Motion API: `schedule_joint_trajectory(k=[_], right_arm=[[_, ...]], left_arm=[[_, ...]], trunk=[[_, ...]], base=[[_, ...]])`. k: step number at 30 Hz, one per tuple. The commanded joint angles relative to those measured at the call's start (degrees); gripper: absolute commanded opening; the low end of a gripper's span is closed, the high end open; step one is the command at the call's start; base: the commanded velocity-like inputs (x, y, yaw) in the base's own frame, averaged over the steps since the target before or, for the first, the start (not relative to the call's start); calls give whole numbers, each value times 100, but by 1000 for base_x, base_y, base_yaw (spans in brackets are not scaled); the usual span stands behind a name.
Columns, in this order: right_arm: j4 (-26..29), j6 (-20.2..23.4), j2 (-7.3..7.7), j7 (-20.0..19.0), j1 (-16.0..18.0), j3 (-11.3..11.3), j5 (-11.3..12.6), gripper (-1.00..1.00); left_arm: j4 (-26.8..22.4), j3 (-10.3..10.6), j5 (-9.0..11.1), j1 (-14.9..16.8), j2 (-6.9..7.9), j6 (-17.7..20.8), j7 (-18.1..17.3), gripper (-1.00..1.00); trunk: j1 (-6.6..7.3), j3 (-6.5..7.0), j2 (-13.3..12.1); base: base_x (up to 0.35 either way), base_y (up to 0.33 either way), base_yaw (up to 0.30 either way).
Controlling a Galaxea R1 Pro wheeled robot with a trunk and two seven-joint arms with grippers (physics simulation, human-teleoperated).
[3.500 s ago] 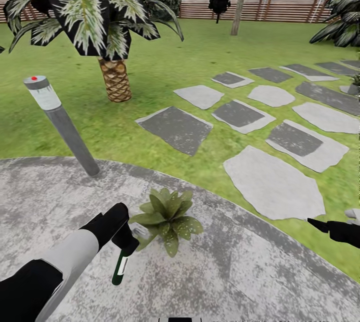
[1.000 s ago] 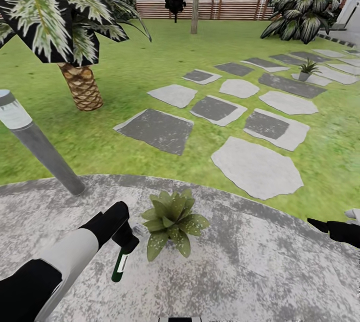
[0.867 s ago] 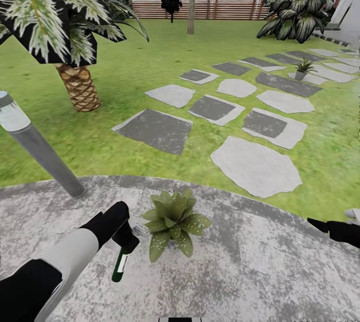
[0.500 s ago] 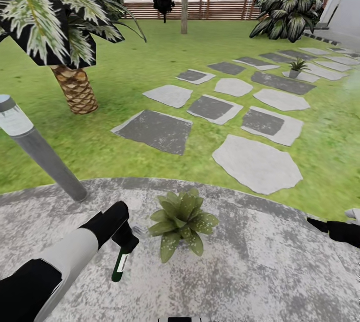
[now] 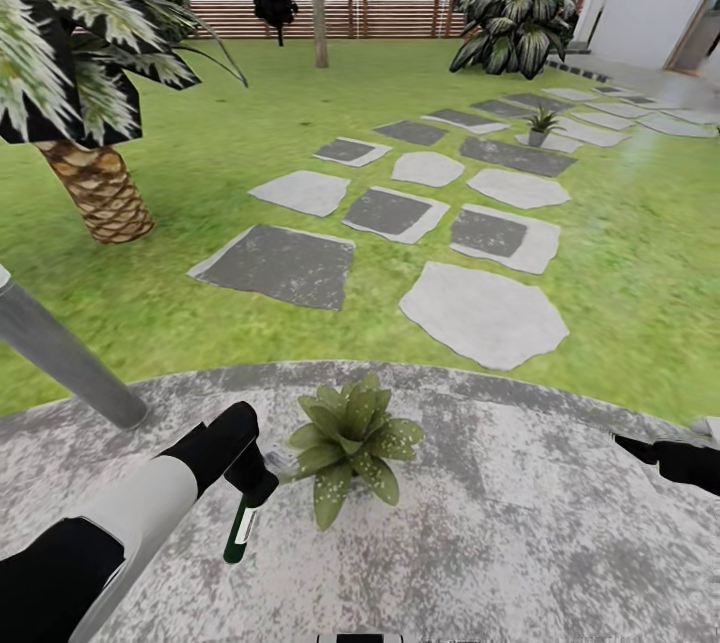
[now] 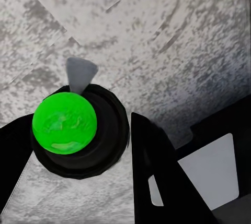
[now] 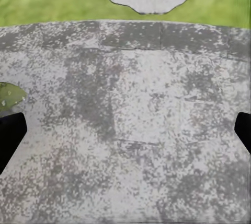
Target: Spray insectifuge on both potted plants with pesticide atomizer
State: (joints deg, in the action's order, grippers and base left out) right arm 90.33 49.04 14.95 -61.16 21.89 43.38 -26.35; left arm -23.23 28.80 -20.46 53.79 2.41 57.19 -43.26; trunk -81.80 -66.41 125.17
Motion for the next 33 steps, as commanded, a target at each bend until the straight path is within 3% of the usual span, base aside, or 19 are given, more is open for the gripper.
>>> schedule_joint_trajectory(k=[1,8,18,33], right_arm=[[6,26,-1,-57,8,6,-54,100],[9,26,-1,-59,8,11,-54,100],[11,26,-1,-62,8,10,-51,100],[11,28,6,-62,8,11,-55,100]], left_arm=[[-15,16,-54,0,5,11,-59,-100],[-15,12,-54,2,15,11,-59,-100],[-15,4,-53,5,28,11,-59,-100],[-15,2,-54,8,35,11,-59,-100]], trunk=[[1,-4,2],[1,-4,2],[1,-4,2],[1,-4,2]], base=[[0,4,-267],[0,51,-258],[0,279,-52],[0,236,-251]])
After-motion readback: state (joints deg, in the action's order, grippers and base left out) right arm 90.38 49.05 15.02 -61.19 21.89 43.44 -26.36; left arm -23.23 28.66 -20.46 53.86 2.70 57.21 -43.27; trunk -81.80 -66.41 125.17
